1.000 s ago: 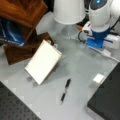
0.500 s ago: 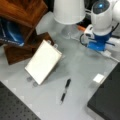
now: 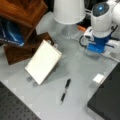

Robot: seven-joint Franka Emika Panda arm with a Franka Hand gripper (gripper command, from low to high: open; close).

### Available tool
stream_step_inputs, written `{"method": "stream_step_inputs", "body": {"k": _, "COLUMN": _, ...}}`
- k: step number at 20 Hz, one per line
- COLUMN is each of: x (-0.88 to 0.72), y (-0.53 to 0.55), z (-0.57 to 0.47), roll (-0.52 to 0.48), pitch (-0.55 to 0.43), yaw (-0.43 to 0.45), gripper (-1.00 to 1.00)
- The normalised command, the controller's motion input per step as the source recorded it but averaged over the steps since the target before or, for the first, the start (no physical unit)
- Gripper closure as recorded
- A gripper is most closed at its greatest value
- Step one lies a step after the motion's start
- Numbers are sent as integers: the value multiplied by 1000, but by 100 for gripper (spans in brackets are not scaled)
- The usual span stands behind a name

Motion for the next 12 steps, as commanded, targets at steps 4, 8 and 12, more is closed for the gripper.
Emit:
{"method": "stream_step_inputs", "body": {"k": 4, "x": -998, "y": 61, "z": -446, "roll": 11, "pitch": -592, "yaw": -165, "gripper": 100}}
{"method": "stream_step_inputs", "body": {"k": 8, "x": -1000, "y": 63, "z": -413, "roll": 12, "pitch": -573, "yaw": -172, "gripper": 100}}
{"method": "stream_step_inputs", "body": {"k": 12, "x": -1000, "y": 83, "z": -280, "roll": 22, "pitch": -501, "yaw": -177, "gripper": 100}}
